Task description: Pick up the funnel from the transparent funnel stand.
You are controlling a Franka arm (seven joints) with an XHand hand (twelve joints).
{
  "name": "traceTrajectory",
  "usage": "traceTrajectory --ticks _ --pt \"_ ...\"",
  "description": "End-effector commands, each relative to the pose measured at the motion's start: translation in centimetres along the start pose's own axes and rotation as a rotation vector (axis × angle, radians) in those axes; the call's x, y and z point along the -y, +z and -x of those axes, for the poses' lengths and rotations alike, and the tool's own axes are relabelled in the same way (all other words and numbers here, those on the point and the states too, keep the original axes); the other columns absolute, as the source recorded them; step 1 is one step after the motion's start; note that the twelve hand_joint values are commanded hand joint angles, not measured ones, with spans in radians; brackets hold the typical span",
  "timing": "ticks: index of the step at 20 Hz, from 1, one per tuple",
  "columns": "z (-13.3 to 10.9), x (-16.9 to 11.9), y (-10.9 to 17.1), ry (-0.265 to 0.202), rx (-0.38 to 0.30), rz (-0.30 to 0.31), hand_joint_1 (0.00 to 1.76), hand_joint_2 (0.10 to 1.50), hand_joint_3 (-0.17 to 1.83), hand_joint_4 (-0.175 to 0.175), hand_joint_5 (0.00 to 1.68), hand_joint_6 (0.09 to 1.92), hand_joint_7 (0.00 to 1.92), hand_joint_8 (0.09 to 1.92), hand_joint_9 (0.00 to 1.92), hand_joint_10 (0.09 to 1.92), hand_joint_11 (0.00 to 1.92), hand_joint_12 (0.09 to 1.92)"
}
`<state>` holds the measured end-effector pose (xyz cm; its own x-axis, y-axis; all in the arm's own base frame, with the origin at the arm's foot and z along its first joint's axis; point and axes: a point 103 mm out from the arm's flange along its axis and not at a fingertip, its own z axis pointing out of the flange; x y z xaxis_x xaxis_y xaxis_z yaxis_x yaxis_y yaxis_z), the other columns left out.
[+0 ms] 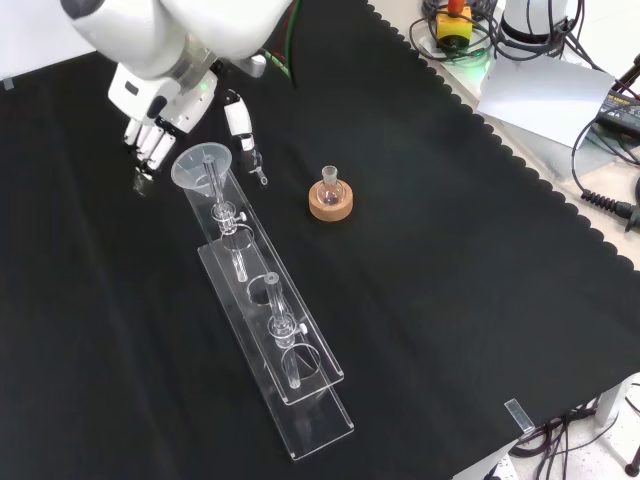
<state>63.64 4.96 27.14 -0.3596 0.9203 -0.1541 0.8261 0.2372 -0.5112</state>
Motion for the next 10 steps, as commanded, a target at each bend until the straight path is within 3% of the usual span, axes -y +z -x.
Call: traceTrajectory --ticks 1,10 --pt "0.21 -0.05 1.21 -0.029 -0.015 -0.052 0.5 0.7 0.26 -0.048 0.12 0.09 0.1 0.67 0.43 0.66 0.21 1.39" --pt "-0.02 0.31 1.04 -0.015 0.035 -0.008 0.55 0.7 0.29 -0.043 0.27 0.09 0.34 0.69 0.65 0.61 0.22 1.38"
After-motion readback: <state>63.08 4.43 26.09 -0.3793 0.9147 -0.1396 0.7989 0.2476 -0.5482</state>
